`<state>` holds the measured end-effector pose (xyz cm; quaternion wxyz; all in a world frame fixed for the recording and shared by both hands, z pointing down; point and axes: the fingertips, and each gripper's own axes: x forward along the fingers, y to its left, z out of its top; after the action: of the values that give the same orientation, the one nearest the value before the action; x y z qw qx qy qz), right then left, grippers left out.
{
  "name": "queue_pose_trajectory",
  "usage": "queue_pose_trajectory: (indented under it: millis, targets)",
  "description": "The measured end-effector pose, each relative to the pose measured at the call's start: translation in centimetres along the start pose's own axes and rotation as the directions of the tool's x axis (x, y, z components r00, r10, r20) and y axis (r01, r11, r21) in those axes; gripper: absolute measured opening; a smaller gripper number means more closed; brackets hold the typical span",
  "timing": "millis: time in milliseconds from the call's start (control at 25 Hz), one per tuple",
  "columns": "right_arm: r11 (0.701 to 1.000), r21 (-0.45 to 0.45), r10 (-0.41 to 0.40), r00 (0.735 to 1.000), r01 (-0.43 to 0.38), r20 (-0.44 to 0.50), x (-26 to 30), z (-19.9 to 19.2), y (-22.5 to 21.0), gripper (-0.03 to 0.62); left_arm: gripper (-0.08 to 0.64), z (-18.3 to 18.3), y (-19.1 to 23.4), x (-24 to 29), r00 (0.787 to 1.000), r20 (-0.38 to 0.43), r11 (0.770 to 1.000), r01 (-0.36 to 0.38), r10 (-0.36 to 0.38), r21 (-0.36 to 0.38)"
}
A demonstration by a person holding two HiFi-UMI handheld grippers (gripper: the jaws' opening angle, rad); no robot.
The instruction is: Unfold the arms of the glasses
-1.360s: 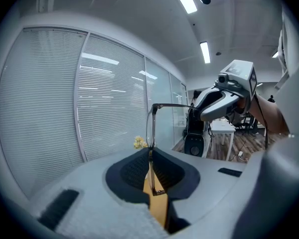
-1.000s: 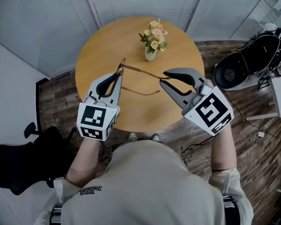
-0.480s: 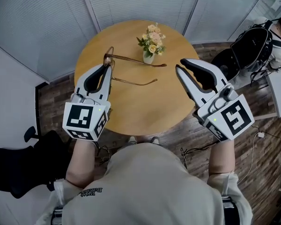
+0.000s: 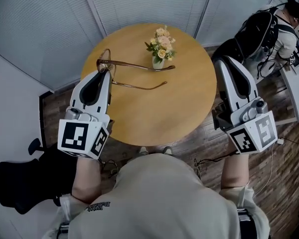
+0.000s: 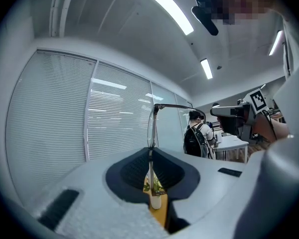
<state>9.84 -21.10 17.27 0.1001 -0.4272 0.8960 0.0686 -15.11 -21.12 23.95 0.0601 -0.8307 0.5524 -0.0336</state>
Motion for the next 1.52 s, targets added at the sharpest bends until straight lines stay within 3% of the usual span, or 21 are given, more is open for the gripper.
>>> queue_pose_trajectory:
  millis: [280, 640, 840, 1120, 1520]
  targets:
    - [0.999, 0.005, -0.034, 0.998, 0.034, -0.055, -0.9, -2.1, -0.3, 0.044, 0.038, -1.0, 0.3, -0.6, 1.0, -0.024, 1.0, -0.016, 0.016, -0.009]
    - [0.997, 0.057, -0.038, 0.987, 0.047, -0.158, -2.6, -6.7, 0.5, 0.043, 0.038, -3.0, -1.1, -1.1, 0.998, -0.061, 0.999, 0.021, -0.023, -0.033]
    - [0.998, 0.016, -0.052, 0.97, 0.057, -0.238, -3.4, -8.6, 0.9, 0.043, 0.038, -5.3, -1.6, -1.5, 0.994, -0.105, 0.998, 0.023, -0.029, -0.061]
    - [0.998, 0.049, -0.024, 0.948, 0.041, -0.317, -4.2, -11.0, 1.3, 0.042, 0.038, -7.4, -1.7, -1.7, 0.989, -0.143, 0.996, 0.019, -0.032, -0.088]
    - [0.999, 0.047, 0.007, 0.94, 0.01, -0.341, -3.7, -11.0, 2.0, 0.035, 0.038, -7.7, -1.8, -1.3, 0.988, -0.149, 0.996, 0.03, -0.043, -0.089]
